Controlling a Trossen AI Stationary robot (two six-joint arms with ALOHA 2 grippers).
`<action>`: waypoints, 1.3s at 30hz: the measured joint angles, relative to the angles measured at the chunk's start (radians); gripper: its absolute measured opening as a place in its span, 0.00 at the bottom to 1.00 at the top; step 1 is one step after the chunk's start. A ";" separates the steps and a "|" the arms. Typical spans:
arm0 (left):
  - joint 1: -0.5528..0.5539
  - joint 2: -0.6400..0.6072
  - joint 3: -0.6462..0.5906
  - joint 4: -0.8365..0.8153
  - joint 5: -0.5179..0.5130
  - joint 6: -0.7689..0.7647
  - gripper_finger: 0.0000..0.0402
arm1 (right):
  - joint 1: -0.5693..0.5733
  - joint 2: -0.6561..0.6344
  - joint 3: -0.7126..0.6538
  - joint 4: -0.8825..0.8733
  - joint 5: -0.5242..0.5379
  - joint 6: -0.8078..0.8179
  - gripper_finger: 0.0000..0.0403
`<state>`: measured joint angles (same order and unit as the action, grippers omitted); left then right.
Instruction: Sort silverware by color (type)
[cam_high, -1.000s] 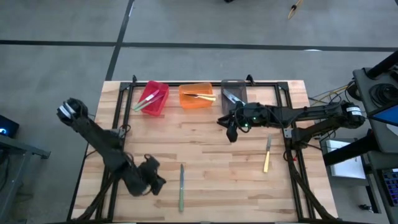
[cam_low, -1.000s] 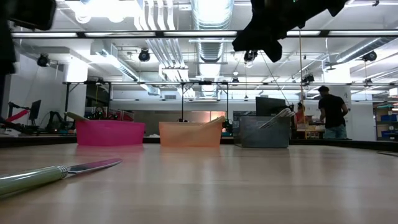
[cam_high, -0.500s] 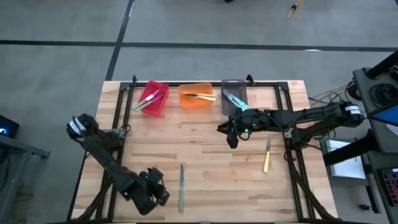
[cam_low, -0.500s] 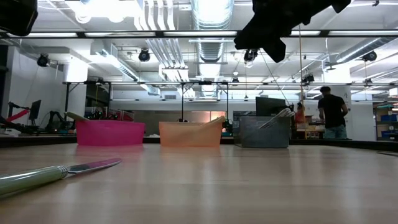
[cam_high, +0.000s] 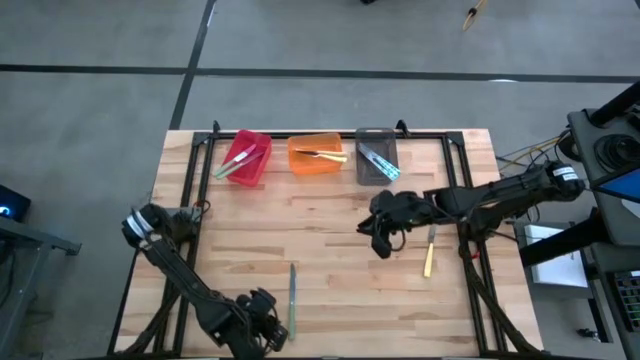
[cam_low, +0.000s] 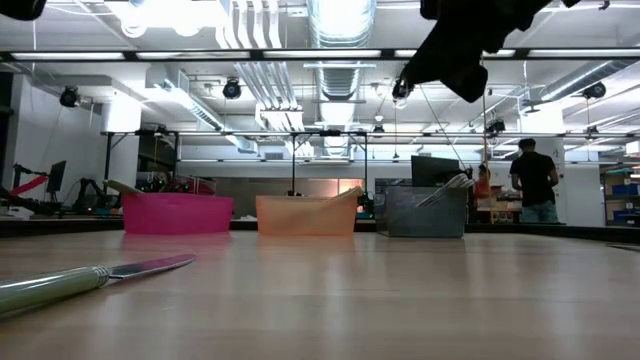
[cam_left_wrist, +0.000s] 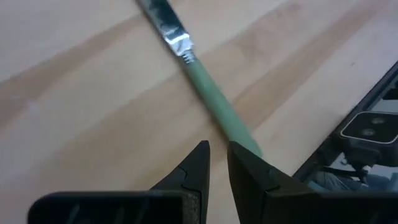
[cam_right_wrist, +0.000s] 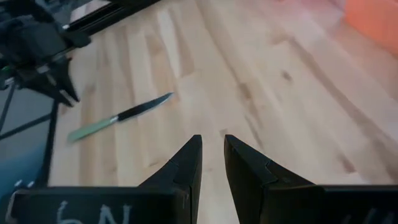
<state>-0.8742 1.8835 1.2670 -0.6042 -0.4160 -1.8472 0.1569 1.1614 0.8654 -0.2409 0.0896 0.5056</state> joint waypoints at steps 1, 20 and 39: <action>0.000 0.014 0.021 -0.006 -0.009 -0.001 0.10 | 0.013 0.000 0.000 0.000 0.000 0.000 0.15; 0.020 0.274 0.439 -0.416 -0.122 -0.077 0.43 | 0.074 0.000 0.000 -0.044 -0.001 0.016 0.15; 0.039 0.459 0.538 -0.480 -0.204 -0.074 0.45 | 0.096 0.000 -0.002 -0.077 0.019 0.006 0.15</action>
<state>-0.8355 2.3428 1.8046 -1.0842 -0.6197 -1.9212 0.2534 1.1614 0.8631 -0.3182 0.1084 0.5121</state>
